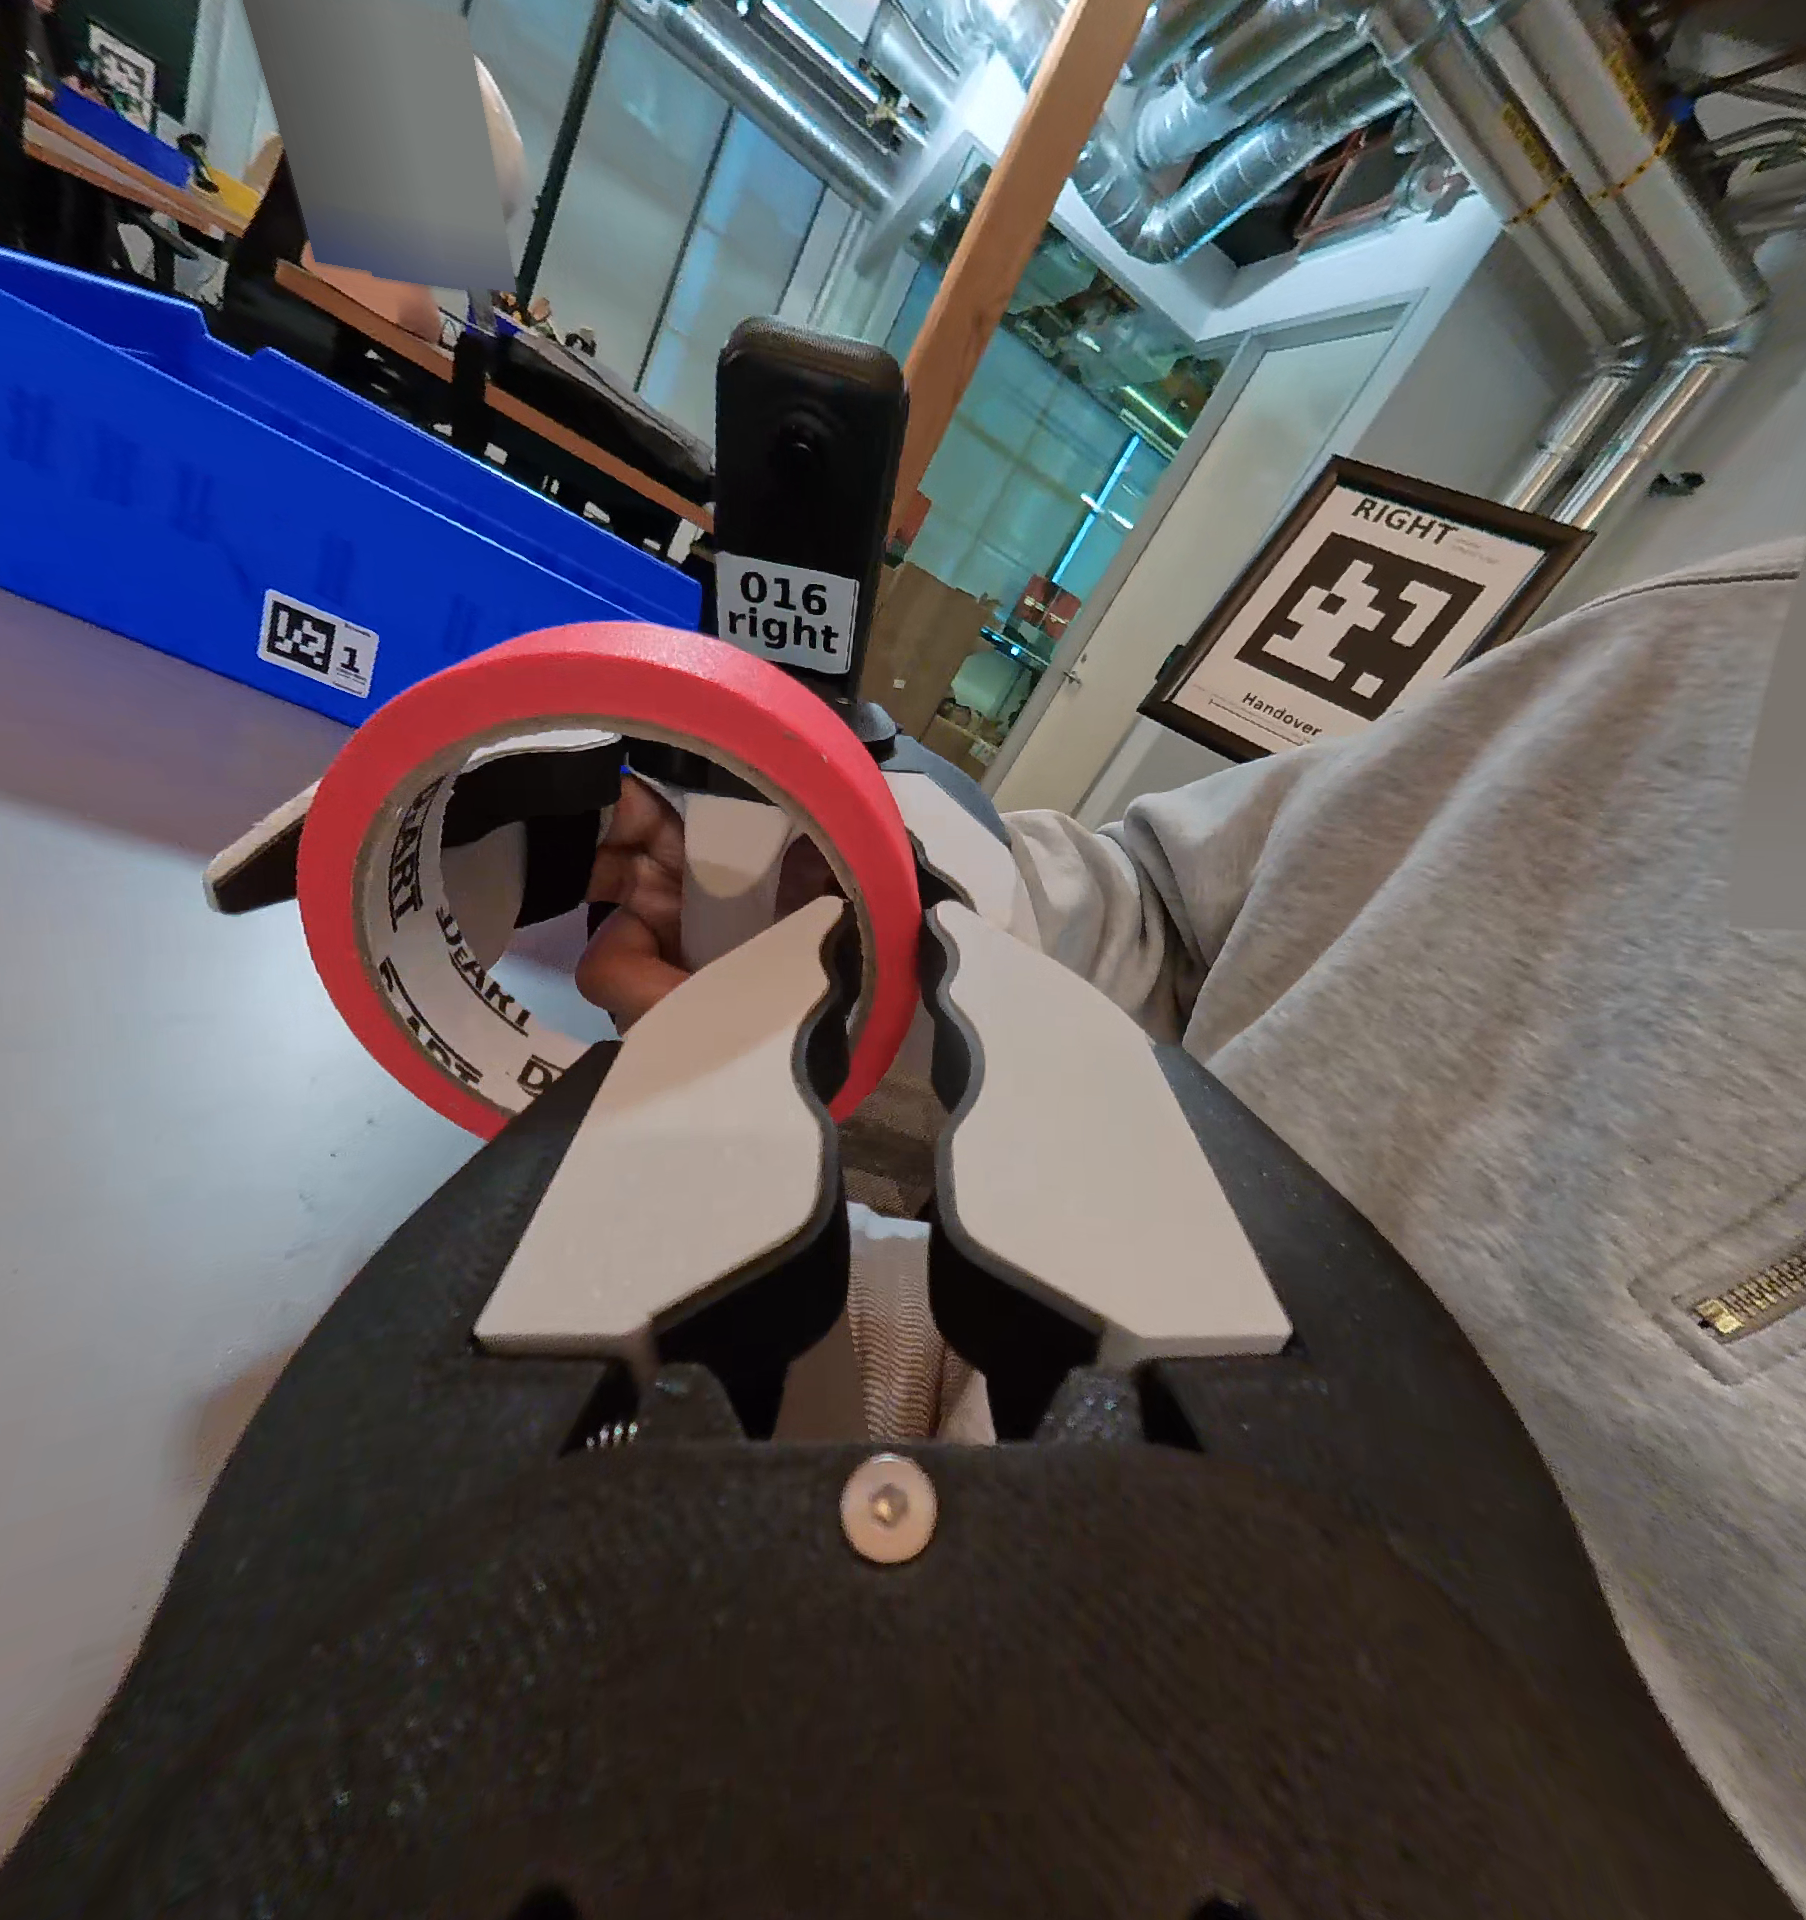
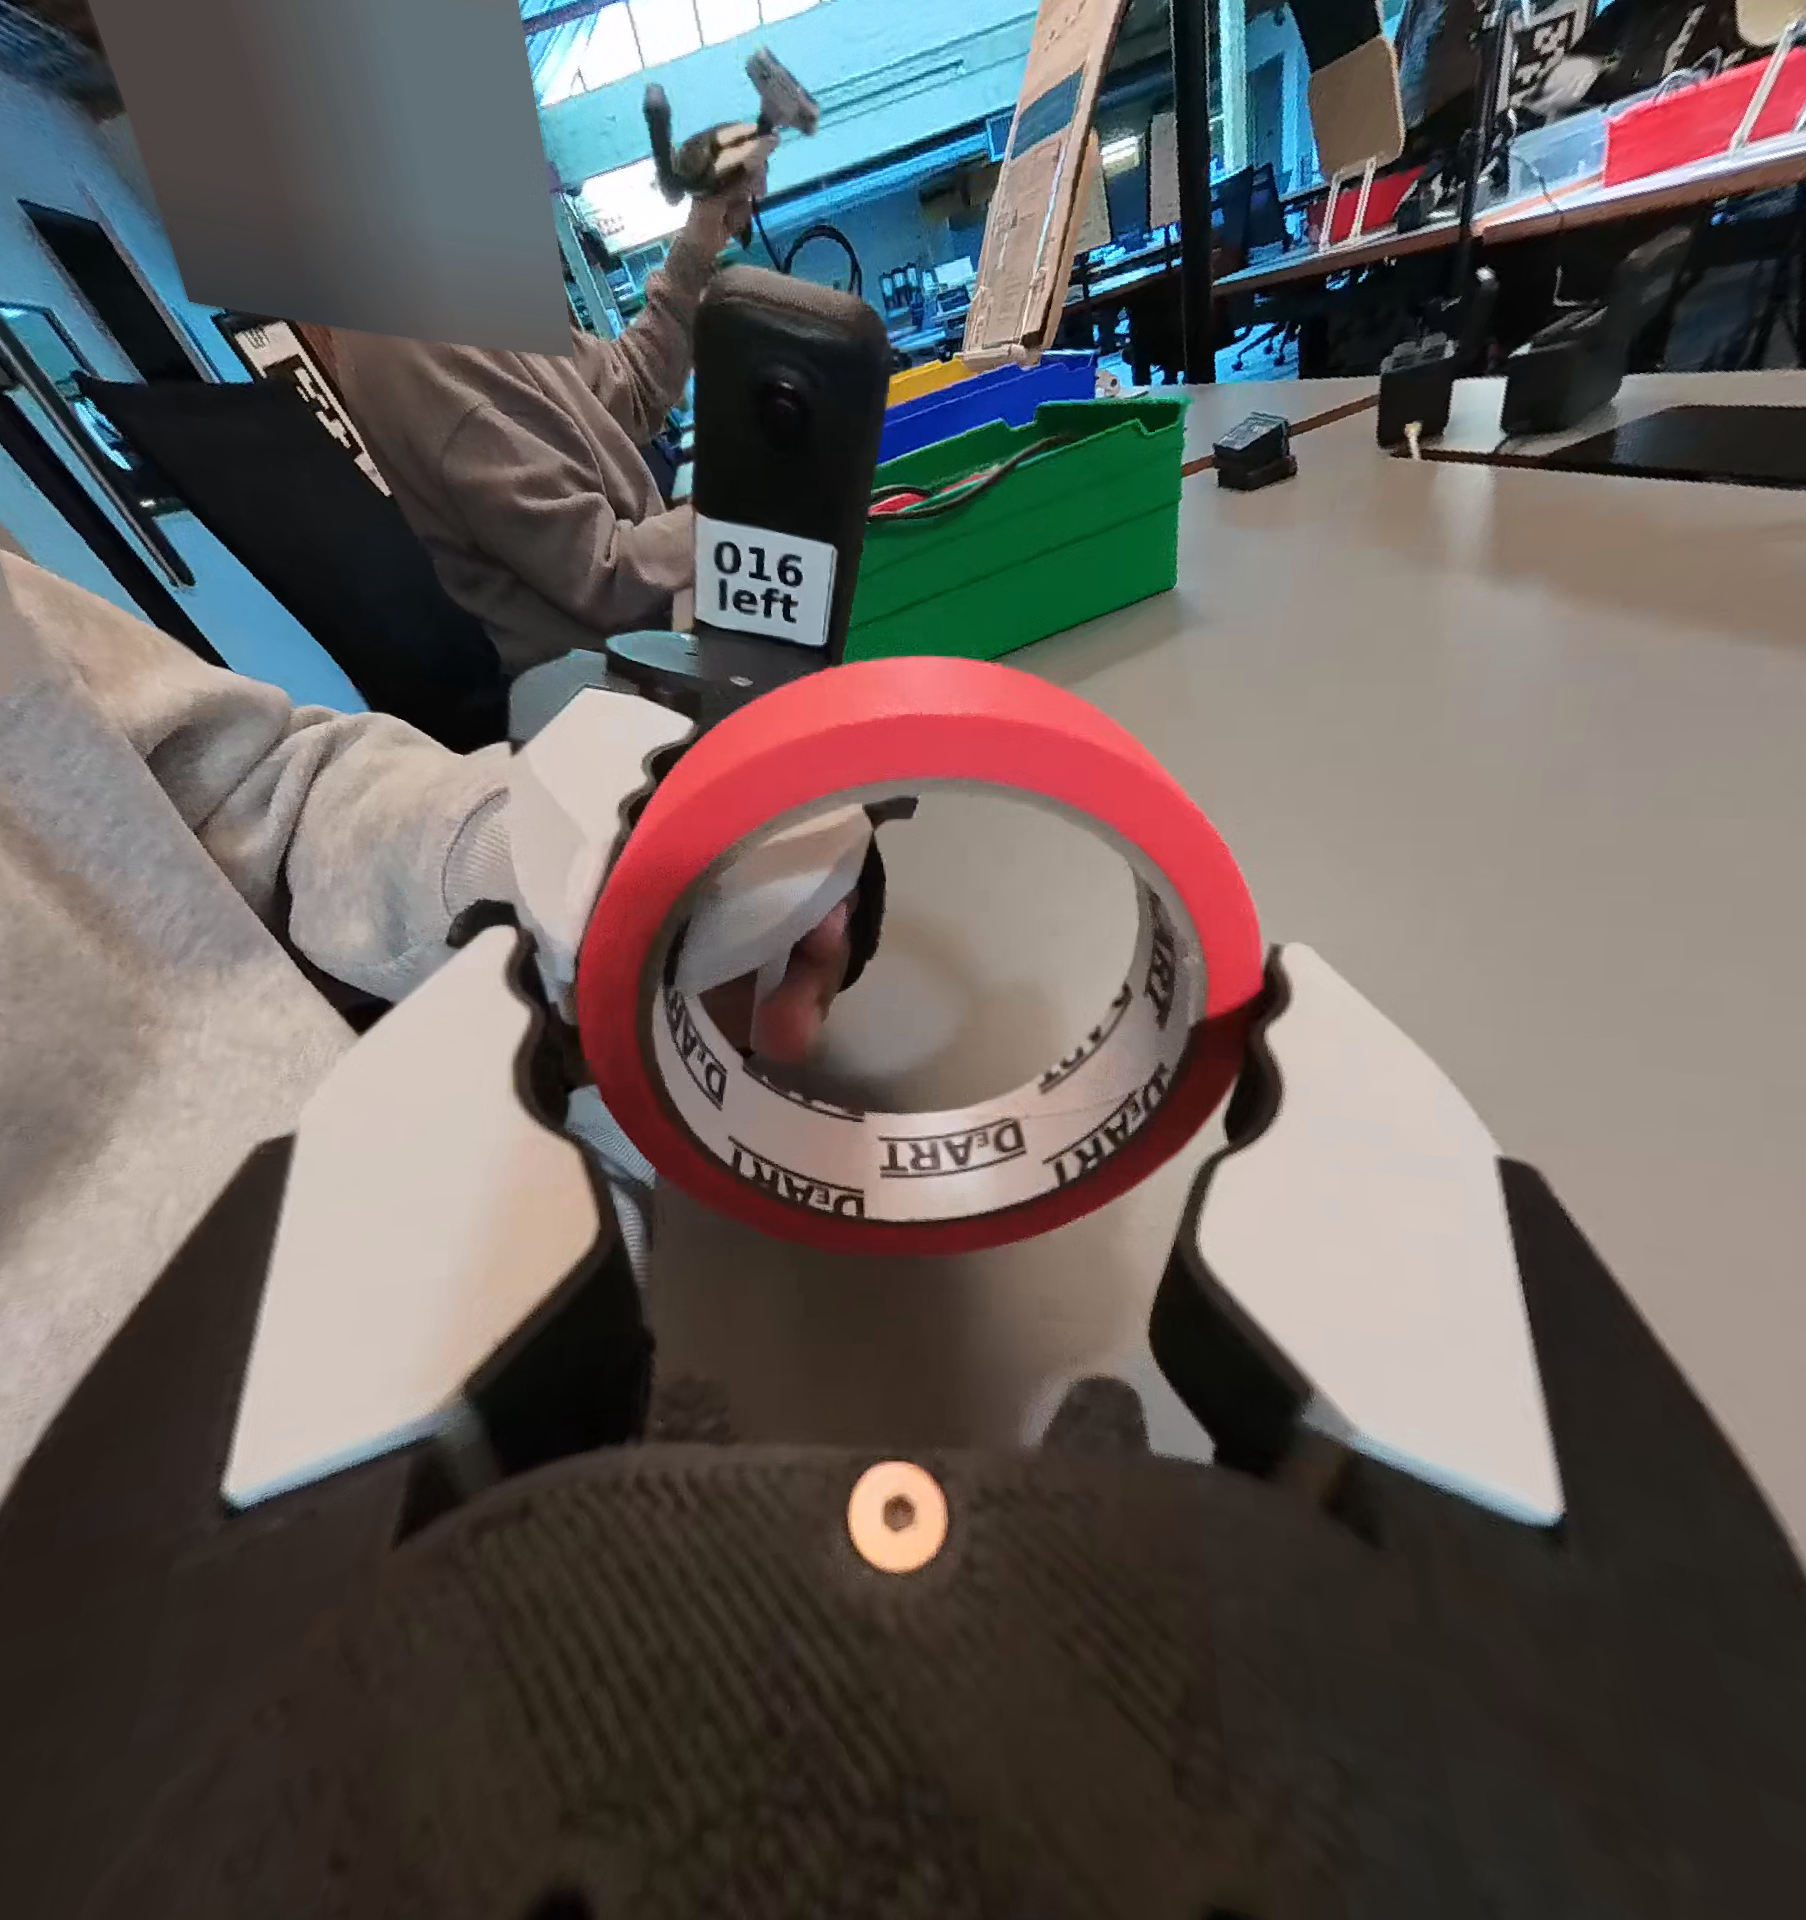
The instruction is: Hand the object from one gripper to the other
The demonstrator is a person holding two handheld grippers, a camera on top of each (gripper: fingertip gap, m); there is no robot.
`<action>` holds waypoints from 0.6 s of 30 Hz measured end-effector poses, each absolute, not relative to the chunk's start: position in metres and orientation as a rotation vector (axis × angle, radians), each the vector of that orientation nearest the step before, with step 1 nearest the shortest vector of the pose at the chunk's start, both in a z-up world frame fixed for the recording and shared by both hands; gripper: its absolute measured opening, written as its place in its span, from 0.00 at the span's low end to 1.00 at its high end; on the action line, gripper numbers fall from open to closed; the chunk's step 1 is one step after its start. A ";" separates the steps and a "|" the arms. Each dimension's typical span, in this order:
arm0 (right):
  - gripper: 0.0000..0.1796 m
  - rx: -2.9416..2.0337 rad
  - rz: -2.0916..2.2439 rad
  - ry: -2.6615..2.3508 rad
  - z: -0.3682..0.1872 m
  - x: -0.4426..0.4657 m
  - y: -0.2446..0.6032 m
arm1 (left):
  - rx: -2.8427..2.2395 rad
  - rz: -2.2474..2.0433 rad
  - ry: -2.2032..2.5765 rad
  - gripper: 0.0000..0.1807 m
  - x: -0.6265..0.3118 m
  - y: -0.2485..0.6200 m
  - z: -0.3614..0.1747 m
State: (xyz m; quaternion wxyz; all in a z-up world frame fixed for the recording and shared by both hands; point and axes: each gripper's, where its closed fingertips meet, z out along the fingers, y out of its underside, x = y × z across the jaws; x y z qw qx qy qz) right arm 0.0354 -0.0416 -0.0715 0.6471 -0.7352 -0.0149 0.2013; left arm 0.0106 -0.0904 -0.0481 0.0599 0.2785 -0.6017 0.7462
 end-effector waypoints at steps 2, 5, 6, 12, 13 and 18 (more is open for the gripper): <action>0.69 -1.667 0.456 -0.034 -0.070 0.036 -0.042 | 0.838 2.265 -1.795 0.06 0.010 -0.089 -0.046; 0.68 -1.663 0.456 -0.031 -0.068 0.038 -0.043 | 0.836 2.293 -1.763 0.06 0.011 -0.088 -0.044; 0.67 -1.661 0.457 -0.030 -0.068 0.038 -0.043 | 0.835 2.299 -1.749 0.06 0.011 -0.087 -0.044; 0.66 -1.649 0.503 -0.020 -0.068 0.037 -0.045 | 0.830 2.296 -1.725 0.06 0.010 -0.087 -0.042; 0.66 -1.652 0.500 -0.019 -0.068 0.038 -0.045 | 0.832 2.295 -1.728 0.06 0.010 -0.087 -0.042; 0.65 -1.648 0.499 -0.031 -0.067 0.038 -0.046 | 0.820 2.296 -1.698 0.06 0.010 -0.086 -0.040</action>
